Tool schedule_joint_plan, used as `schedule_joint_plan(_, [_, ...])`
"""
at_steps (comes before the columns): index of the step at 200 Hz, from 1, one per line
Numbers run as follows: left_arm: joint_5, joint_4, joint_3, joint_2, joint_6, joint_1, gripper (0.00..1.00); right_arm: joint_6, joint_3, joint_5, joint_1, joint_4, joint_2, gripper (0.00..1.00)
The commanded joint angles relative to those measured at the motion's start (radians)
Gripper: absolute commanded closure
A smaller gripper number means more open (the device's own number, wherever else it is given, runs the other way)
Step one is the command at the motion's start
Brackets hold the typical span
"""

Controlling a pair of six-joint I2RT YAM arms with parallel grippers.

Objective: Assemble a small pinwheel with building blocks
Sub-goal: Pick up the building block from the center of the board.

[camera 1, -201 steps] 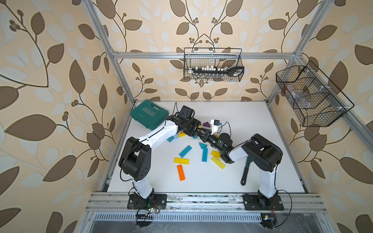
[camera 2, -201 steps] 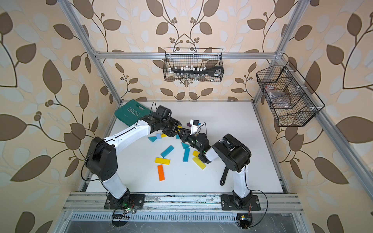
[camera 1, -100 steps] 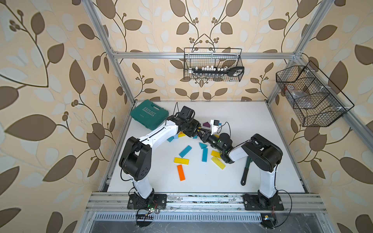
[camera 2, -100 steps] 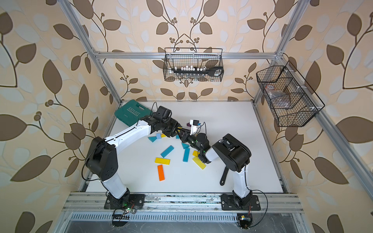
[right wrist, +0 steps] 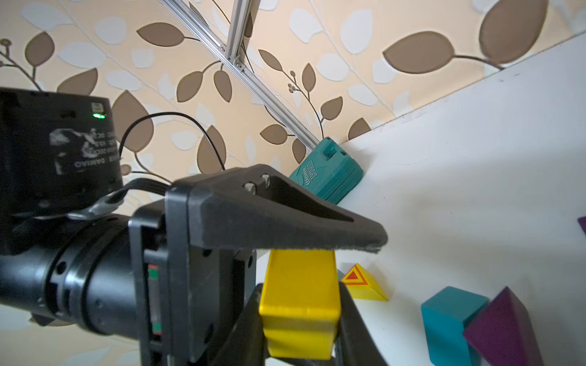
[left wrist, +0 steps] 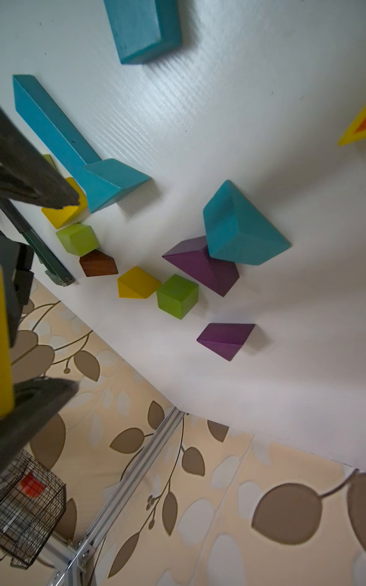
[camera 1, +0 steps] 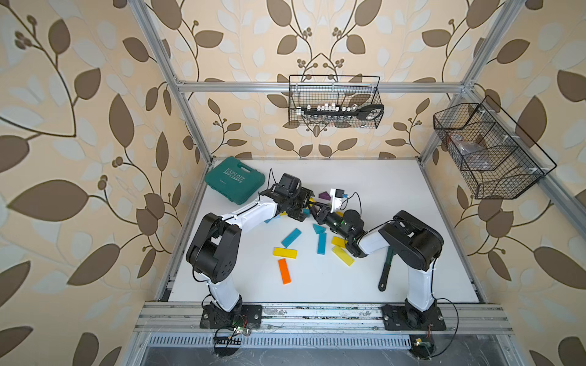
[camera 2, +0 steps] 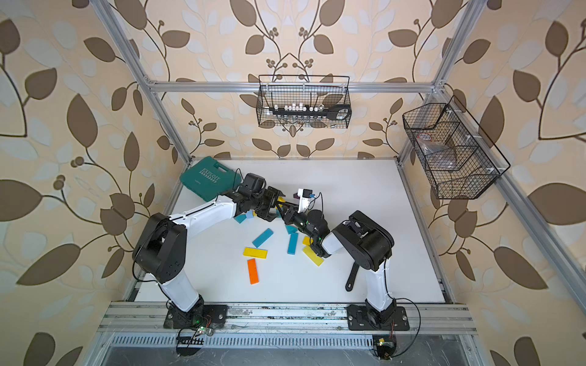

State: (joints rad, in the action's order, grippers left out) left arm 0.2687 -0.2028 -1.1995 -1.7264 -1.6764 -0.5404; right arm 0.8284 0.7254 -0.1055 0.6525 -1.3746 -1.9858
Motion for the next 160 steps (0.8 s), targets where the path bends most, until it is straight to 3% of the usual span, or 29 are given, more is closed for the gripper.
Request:
schedule_joint_plan(1, [-0.029,0.079,-0.002,0.080,-0.054,-0.002,0.18,-0.013,0.004,0.050,-0.002,-0.039,-0.001,1.00])
schedule_joint_plan(71, [0.012,0.144,0.001,0.058,-0.098,-0.001,0.36,-0.014,0.004,0.090,-0.002,-0.038,0.003,1.00])
schedule_joint_plan(141, [0.023,0.139,-0.004,0.049,-0.098,-0.001,0.42,-0.014,0.018,0.113,-0.001,-0.039,-0.001,1.00])
schedule_joint_plan(160, [0.038,0.136,-0.016,0.038,-0.100,0.000,0.34,-0.014,0.022,0.123,-0.003,-0.039,-0.004,1.00])
